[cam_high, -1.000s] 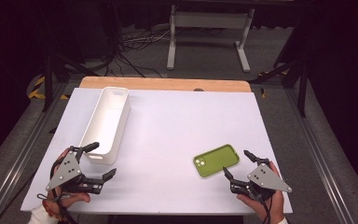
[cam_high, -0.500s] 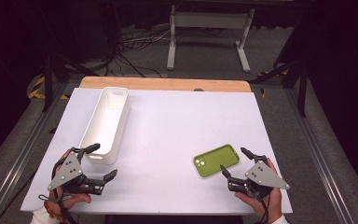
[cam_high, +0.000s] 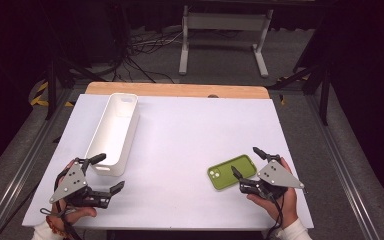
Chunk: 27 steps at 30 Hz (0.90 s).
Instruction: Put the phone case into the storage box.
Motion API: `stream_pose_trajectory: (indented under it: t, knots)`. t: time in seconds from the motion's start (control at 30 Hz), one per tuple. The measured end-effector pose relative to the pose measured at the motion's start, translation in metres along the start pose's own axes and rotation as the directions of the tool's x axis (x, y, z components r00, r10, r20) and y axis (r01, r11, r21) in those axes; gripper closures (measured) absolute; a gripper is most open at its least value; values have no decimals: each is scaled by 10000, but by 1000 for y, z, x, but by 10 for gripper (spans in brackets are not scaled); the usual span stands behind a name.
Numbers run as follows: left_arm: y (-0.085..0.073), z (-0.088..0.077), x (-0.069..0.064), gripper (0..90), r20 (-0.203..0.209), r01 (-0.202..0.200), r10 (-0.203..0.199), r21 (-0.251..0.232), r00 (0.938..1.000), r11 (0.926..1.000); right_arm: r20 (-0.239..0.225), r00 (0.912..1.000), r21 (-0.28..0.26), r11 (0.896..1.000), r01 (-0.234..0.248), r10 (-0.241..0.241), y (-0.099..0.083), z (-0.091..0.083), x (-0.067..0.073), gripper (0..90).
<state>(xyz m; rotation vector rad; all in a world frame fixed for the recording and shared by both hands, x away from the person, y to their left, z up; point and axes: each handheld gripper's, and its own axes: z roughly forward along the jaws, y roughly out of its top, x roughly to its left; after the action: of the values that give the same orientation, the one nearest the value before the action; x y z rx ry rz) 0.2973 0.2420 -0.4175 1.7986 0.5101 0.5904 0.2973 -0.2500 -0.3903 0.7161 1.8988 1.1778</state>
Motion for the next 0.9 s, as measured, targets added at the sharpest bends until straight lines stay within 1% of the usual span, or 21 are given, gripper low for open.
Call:
stream_pose_trajectory:
  t: [0.07, 0.13, 0.17, 0.2, 0.23, 0.27, 0.3, 0.33, 0.37, 0.4, 0.43, 0.47, 0.5, 0.53, 0.57, 0.6, 0.63, 0.67, 0.73, 0.77, 0.9]
  knots:
    - [0, 1, -1, 40, 34, -52, 52, 33, 10000, 10000, 0, 10000, -16, 10000, 88, -88, 4, 4, -2, 201]
    - [0, 1, -1, 41, 64, -31, 31, 47, 10000, 10000, -115, 9999, -64, 10000, 65, -66, 8, 8, -6, 255]
    - [0, 1, -1, 41, 63, -108, 108, 56, 9999, 9999, -114, 9999, -22, 10000, 64, -65, 10, 10, -8, 273]
    - [0, 1, -1, 41, 90, -59, 58, 75, 9999, 10000, -71, 10000, 39, 10000, 49, -49, 12, 12, -10, 296]
    - [0, 2, -1, 41, 100, -23, 22, 98, 9999, 9999, -44, 10000, 211, 9998, -58, 59, 15, 18, -13, 363]
    - [0, 2, -1, 41, 107, -69, 68, 149, 9999, 9999, -44, 10000, 211, 9998, -58, 59, 15, 18, -13, 363]
    - [-1, 2, 0, 41, 127, -95, 93, 133, 9999, 9999, -43, 9999, 311, 9994, -120, 121, 17, 21, -15, 393]
    - [-1, 2, 0, 41, 104, -59, 57, 172, 9999, 9998, -208, 9995, 342, 9992, -213, 221, 18, 24, -18, 484]
    - [-1, 3, 0, 41, 108, -61, 58, 201, 9999, 9998, -255, 9994, 551, 9983, -206, 221, 19, 29, -20, 549]
    - [-1, 2, 0, 41, 114, -67, 64, 215, 9999, 9997, -155, 9997, 834, 9963, -183, 196, 20, 33, -21, 572]
    - [-2, 2, -1, 40, 118, 27, -29, 185, 9999, 9998, -159, 9997, 960, 9953, -155, 171, 20, 36, -22, 605]
    - [-2, 2, -1, 41, 92, -6, 5, 170, 10000, 9999, -325, 9994, 1278, 9918, -91, 133, 20, 44, -24, 690]
    - [-2, 3, -2, 41, 86, 7, -8, 117, 10000, 9999, -277, 9996, 1590, 9873, 8, 36, 19, 49, -25, 712]
    - [-2, 3, -2, 41, 86, 7, -8, 117, 10000, 9999, -277, 9996, 1590, 9873, 8, 36, 19, 49, -25, 712]
    - [-2, 3, -2, 41, 81, -36, 35, 162, 10000, 9999, -305, 9995, 1703, 9854, 18, 35, 18, 53, -27, 739]
    - [-2, 2, -1, 41, 70, -89, 88, 154, 9999, 9998, -409, 9989, 1888, 9819, -136, 217, 14, 60, -30, 798]
    - [-2, 2, -1, 41, 75, -79, 78, 120, 9999, 9999, -377, 9991, 2084, 9780, -129, 212, 12, 65, -32, 831]
    - [-2, 2, -1, 42, 83, -151, 150, 201, 9999, 9997, -365, 9991, 2277, 9736, -136, 225, 9, 70, -35, 853]
    - [-2, 2, -1, 42, 76, -113, 111, 204, 9999, 9997, -353, 9989, 2544, 9669, -210, 310, 5, 77, -38, 900]
    - [-2, 2, -1, 42, 79, -104, 102, 206, 9999, 9997, -311, 9990, 2744, 9614, -215, 312, 2, 82, -41, 900]
    - [-3, 2, -1, 43, 88, -108, 106, 228, 9999, 9997, -141, 9977, 3197, 9457, -584, 663, -9, 93, -50, 900]
